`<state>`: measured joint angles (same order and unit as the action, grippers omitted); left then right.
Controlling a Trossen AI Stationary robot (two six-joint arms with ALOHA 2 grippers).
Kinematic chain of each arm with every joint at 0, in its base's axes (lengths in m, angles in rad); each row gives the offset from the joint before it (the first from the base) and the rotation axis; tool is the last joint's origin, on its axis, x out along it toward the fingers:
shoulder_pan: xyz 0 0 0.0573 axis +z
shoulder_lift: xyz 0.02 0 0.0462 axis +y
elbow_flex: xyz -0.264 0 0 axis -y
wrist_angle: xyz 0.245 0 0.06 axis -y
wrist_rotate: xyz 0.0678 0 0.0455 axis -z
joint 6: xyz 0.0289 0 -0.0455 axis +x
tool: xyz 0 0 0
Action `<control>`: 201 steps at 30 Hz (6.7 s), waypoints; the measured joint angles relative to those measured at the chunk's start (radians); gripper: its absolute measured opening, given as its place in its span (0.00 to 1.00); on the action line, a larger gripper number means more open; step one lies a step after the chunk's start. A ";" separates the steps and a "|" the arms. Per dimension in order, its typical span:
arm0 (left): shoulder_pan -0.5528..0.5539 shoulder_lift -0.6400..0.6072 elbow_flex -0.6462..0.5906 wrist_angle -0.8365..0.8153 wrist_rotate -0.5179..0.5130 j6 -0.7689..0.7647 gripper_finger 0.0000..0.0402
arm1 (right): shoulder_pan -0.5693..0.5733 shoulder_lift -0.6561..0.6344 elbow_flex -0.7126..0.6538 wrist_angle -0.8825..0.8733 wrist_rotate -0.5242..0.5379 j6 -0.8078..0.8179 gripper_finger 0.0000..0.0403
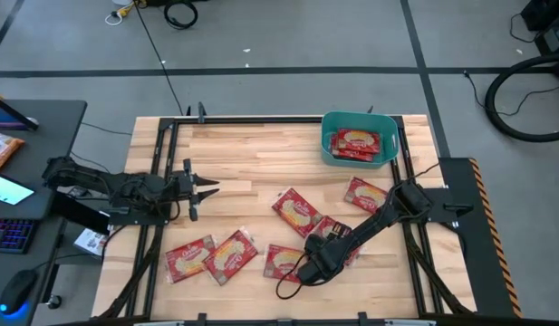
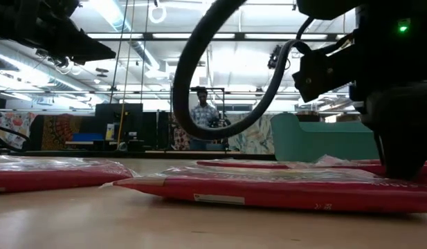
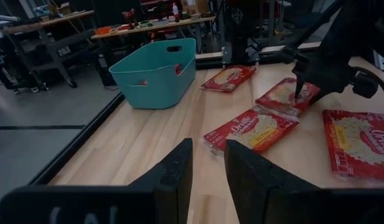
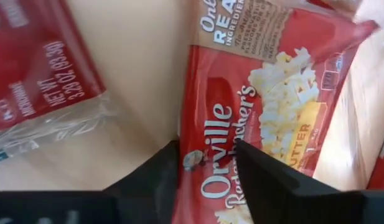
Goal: Sort popcorn bags into baskets
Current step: Put the red popcorn bag into the blue bin
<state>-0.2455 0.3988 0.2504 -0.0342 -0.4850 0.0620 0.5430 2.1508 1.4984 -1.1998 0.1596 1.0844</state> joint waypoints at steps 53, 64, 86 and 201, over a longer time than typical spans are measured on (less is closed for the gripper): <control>0.000 0.000 0.000 -0.006 0.000 0.003 0.24 | -0.337 -0.421 -0.042 -0.373 0.512 -0.545 0.01; 0.000 0.000 0.001 -0.003 0.000 0.011 0.24 | -0.568 -0.609 -0.316 -0.254 0.513 -0.894 0.03; 0.000 0.000 0.001 -0.016 0.000 0.010 0.24 | -0.819 -0.600 -0.374 -0.173 0.394 -0.910 0.39; 0.000 0.000 0.001 -0.027 0.000 0.014 0.24 | -0.992 -0.599 -0.414 0.095 0.452 -1.190 0.14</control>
<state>-0.2452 0.3991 0.2512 -0.0612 -0.4850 0.0757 -0.4488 1.5517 1.0840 -1.1047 0.6116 -0.1052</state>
